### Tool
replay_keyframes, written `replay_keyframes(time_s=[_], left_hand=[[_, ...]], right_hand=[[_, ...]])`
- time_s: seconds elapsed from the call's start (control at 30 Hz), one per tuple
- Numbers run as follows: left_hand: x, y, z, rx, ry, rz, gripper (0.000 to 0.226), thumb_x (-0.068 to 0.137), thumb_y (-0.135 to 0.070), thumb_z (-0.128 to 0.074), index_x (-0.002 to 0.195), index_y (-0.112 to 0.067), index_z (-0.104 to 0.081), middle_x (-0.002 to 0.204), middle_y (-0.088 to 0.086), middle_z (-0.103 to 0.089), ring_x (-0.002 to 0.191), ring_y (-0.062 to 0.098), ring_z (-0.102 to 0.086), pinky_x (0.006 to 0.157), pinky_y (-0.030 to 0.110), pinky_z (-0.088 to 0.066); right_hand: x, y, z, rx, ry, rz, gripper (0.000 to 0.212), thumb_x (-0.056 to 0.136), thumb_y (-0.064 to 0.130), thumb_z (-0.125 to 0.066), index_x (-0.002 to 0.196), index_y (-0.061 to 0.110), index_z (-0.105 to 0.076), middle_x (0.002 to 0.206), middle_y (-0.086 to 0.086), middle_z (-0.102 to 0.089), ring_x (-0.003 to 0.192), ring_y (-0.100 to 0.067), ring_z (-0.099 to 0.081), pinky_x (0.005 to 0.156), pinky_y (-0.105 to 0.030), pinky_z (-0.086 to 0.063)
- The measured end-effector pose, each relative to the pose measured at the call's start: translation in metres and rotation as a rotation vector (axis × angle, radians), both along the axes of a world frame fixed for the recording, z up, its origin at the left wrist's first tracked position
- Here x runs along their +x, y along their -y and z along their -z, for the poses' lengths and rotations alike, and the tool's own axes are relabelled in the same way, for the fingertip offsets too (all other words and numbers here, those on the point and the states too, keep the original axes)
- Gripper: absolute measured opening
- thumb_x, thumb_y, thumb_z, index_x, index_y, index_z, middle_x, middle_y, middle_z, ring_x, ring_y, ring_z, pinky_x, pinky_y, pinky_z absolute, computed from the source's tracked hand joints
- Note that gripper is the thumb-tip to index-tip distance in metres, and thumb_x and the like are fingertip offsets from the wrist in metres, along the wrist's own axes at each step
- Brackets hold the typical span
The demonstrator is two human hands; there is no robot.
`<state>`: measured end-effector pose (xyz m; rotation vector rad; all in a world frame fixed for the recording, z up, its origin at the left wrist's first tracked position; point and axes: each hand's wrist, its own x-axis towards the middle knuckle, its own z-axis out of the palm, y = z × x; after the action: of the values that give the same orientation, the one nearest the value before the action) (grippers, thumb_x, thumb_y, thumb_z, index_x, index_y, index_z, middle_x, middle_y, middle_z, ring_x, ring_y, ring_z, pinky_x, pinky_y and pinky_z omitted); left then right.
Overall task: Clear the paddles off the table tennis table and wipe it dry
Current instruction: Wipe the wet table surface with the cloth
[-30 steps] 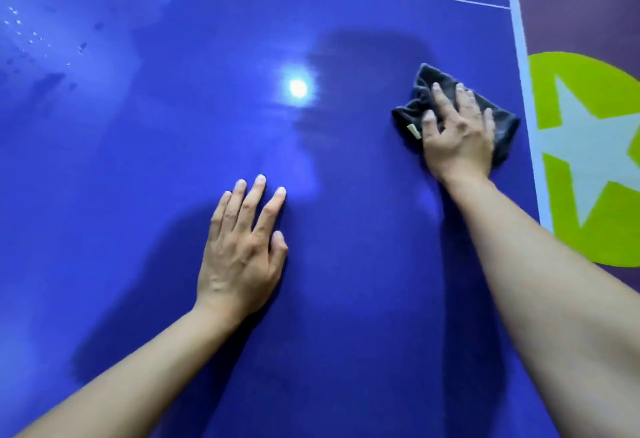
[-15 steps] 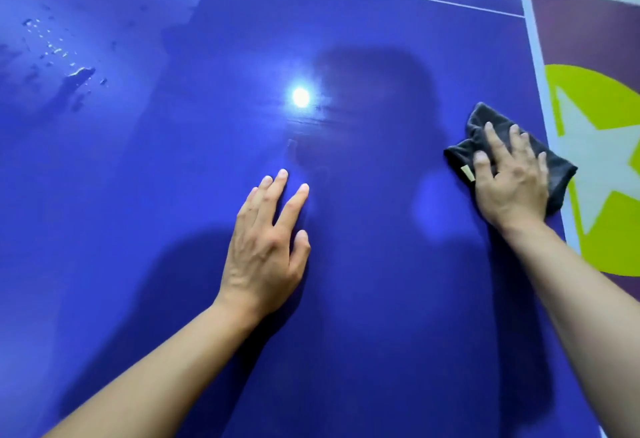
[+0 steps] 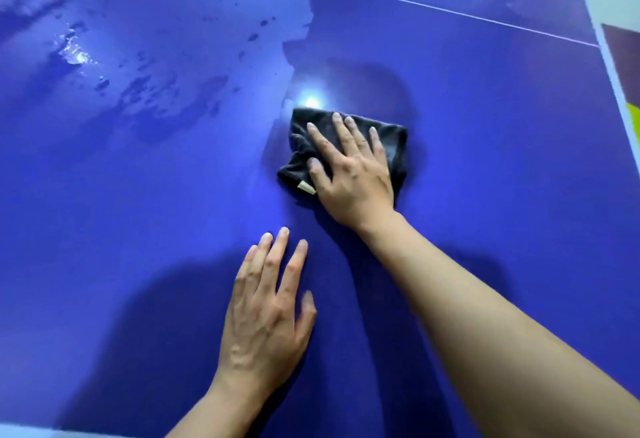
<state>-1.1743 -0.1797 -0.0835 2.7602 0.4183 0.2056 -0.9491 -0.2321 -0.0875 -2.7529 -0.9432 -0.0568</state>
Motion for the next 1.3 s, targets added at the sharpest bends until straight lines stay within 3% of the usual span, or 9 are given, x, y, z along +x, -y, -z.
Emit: replay_keyframes(time_s=[0.17,0.43,0.57,0.8,0.97,1.3], left_hand=[[-0.003,-0.006,-0.003,-0.019,-0.006,-0.003,0.057,0.093,-0.03,-0.046,0.146,-0.009,-0.05,0.158,0.015,-0.038,0.15,0.032,-0.029,0.121,0.05,-0.028],[-0.002,-0.003,-0.001,0.037,-0.015,-0.022,0.06,0.091,-0.03,-0.043,0.147,-0.007,-0.048,0.158,0.017,-0.037,0.147,0.038,-0.033,0.121,0.054,-0.026],[0.002,0.034,-0.008,0.045,-0.017,-0.07,0.059,0.091,-0.024,-0.046,0.147,-0.006,-0.047,0.157,0.02,-0.037,0.146,0.04,-0.033,0.12,0.055,-0.025],[0.003,0.162,-0.004,0.086,0.015,0.111,0.06,0.092,-0.028,-0.044,0.149,-0.013,-0.046,0.159,0.015,-0.036,0.147,0.035,-0.035,0.12,0.051,-0.027],[-0.003,0.201,0.002,0.173,-0.04,0.173,0.061,0.092,-0.029,-0.043,0.151,-0.015,-0.044,0.159,0.015,-0.037,0.148,0.032,-0.034,0.122,0.048,-0.025],[-0.005,0.205,-0.002,0.094,-0.025,0.13,0.063,0.09,-0.025,-0.052,0.152,-0.015,-0.043,0.158,0.014,-0.038,0.148,0.032,-0.034,0.123,0.046,-0.026]], right_hand=[[-0.042,-0.061,-0.001,0.025,-0.009,-0.157,0.055,0.101,0.049,-0.042,0.155,0.042,-0.038,0.167,-0.001,-0.028,0.156,-0.013,-0.018,0.125,-0.046,-0.008],[-0.037,-0.037,0.0,0.044,-0.071,-0.102,0.054,0.102,0.05,-0.038,0.156,0.043,-0.034,0.168,0.002,-0.024,0.156,-0.01,-0.015,0.126,-0.042,-0.002],[-0.012,0.041,0.0,0.06,-0.067,0.056,0.055,0.101,0.052,-0.039,0.155,0.044,-0.035,0.168,0.002,-0.024,0.156,-0.011,-0.017,0.126,-0.043,-0.003],[0.041,0.249,-0.004,0.005,-0.035,0.332,0.055,0.102,0.048,-0.038,0.157,0.039,-0.036,0.167,-0.005,-0.026,0.155,-0.017,-0.02,0.127,-0.045,-0.005],[0.043,0.402,0.003,0.041,0.015,0.544,0.062,0.097,0.053,-0.032,0.155,0.032,-0.041,0.164,-0.014,-0.033,0.152,-0.028,-0.029,0.125,-0.051,-0.014],[0.028,0.443,0.01,0.082,0.058,0.606,0.063,0.098,0.052,-0.032,0.154,0.025,-0.043,0.16,-0.022,-0.035,0.148,-0.036,-0.032,0.123,-0.057,-0.017]])
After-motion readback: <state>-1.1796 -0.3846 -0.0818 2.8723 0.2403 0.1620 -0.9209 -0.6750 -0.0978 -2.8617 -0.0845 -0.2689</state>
